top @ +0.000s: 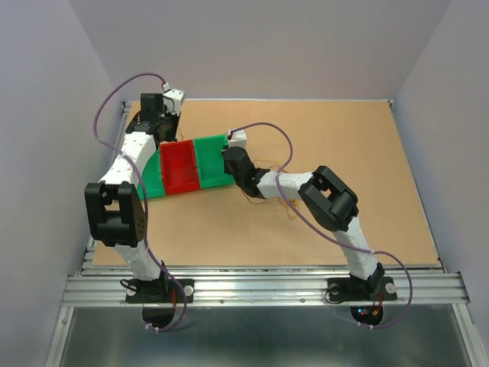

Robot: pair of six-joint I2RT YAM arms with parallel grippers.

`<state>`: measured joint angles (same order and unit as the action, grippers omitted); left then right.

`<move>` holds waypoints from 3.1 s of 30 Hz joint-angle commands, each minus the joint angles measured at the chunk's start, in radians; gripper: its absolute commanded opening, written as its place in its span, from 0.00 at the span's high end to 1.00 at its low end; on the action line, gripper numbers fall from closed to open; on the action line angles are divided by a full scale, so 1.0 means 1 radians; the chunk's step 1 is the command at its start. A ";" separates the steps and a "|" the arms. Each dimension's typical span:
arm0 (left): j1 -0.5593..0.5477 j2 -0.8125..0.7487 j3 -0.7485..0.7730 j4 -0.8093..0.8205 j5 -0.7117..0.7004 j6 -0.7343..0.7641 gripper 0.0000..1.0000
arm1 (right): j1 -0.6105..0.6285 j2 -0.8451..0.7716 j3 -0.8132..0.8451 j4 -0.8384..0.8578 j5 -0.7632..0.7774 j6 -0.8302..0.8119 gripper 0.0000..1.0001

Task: Untangle the cables

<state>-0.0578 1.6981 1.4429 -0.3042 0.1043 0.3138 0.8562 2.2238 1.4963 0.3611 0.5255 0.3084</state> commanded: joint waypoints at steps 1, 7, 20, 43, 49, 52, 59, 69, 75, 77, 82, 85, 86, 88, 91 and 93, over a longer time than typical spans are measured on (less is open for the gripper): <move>0.001 -0.060 -0.009 0.103 -0.038 0.034 1.00 | 0.000 -0.049 -0.022 0.061 -0.018 0.009 0.99; 0.001 -0.195 -0.133 0.206 0.041 0.031 1.00 | 0.000 -0.053 -0.030 0.062 -0.013 0.009 0.99; 0.001 -0.420 -0.581 0.432 0.040 0.106 1.00 | 0.000 -0.067 -0.050 0.079 -0.009 0.014 1.00; -0.017 -0.025 -0.362 0.166 0.008 0.071 1.00 | 0.001 -0.061 -0.063 0.111 -0.054 0.116 0.99; -0.054 0.121 -0.316 0.157 -0.093 0.033 1.00 | 0.018 -0.058 -0.093 0.189 -0.050 0.175 0.99; -0.059 0.156 -0.302 0.157 -0.097 0.010 1.00 | 0.033 -0.059 -0.106 0.223 -0.027 0.175 0.99; -0.059 0.086 -0.322 0.200 -0.138 -0.002 1.00 | 0.040 -0.081 -0.157 0.298 -0.018 0.170 0.99; -0.057 -0.046 -0.306 0.218 -0.187 -0.005 0.74 | 0.043 -0.170 -0.251 0.386 0.019 0.069 0.70; -0.057 -0.064 -0.291 0.217 -0.193 0.001 0.66 | 0.043 -0.211 -0.312 0.438 -0.004 0.055 0.63; -0.057 -0.077 -0.291 0.209 -0.187 0.002 0.62 | 0.041 -0.213 -0.320 0.441 -0.005 0.052 0.60; -0.057 -0.112 -0.302 0.185 -0.175 0.001 0.60 | 0.043 -0.240 -0.349 0.449 -0.002 0.049 0.59; -0.057 -0.173 -0.302 0.178 -0.161 -0.001 0.57 | 0.043 -0.294 -0.384 0.457 0.001 0.031 0.55; -0.057 -0.189 -0.300 0.177 -0.152 -0.002 0.55 | 0.043 -0.308 -0.393 0.455 -0.004 0.018 0.55; -0.059 -0.233 -0.296 0.168 -0.109 -0.002 0.43 | 0.041 -0.326 -0.386 0.382 -0.019 -0.028 0.43; -0.098 -0.259 -0.273 0.137 -0.043 -0.005 0.29 | 0.024 -0.375 -0.350 0.227 -0.019 -0.035 0.42; -0.138 -0.278 -0.250 0.134 -0.054 -0.015 0.21 | -0.011 -0.438 -0.375 0.155 -0.050 -0.020 0.42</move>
<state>-0.1364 1.4715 1.1332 -0.1577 0.0010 0.3115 0.8814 1.8904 1.1122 0.6235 0.5026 0.3077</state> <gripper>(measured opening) 0.758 0.579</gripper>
